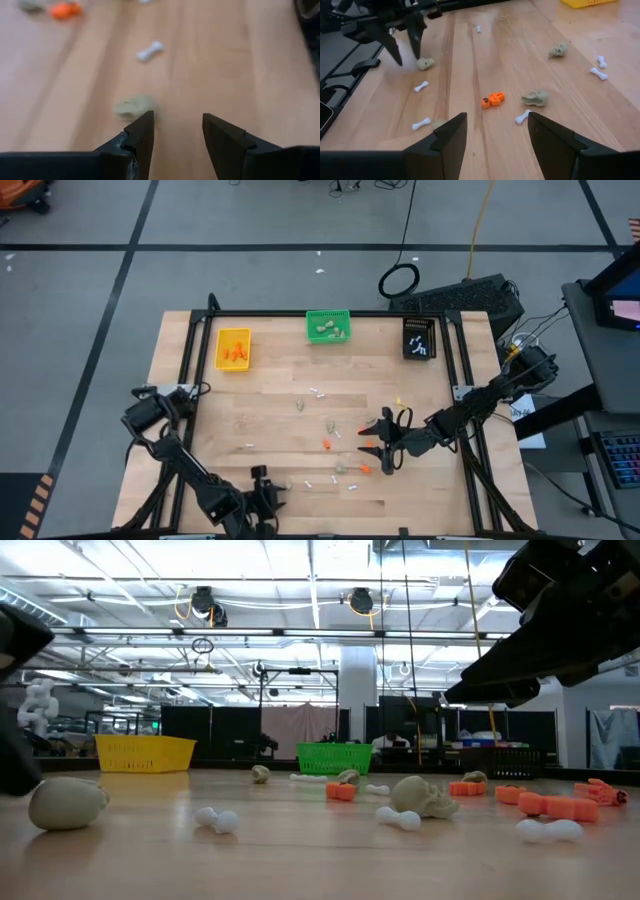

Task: Sort Halloween decoration
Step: Put the gray skull toy into the green bin

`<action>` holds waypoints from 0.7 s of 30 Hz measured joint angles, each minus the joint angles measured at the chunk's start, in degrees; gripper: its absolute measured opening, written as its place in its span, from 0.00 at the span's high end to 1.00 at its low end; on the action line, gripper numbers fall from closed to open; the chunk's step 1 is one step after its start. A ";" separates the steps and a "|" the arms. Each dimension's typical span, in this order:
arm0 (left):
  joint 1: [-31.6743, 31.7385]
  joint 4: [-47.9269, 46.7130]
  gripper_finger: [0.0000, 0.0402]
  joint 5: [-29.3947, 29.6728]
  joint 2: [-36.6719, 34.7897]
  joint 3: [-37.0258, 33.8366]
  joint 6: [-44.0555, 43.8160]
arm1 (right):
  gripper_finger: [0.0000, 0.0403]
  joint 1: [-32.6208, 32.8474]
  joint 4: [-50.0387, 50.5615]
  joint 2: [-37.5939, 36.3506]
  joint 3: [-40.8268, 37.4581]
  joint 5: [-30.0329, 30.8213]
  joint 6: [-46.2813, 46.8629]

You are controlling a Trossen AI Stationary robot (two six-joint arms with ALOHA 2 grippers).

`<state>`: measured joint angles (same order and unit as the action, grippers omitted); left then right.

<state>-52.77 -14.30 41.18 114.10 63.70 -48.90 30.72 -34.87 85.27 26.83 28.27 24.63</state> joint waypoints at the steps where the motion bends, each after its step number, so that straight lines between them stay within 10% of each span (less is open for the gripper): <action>1: -0.09 -1.40 0.58 1.33 -0.31 0.00 -0.33 | 0.51 0.00 0.01 0.00 0.00 0.00 -0.01; 21: 2.17 0.38 0.58 1.63 -1.77 0.58 4.64 | 0.51 0.02 -0.02 0.00 0.00 -0.02 0.12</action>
<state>-50.60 -13.92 42.81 112.33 64.28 -44.26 30.74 -34.89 85.27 26.83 28.25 24.75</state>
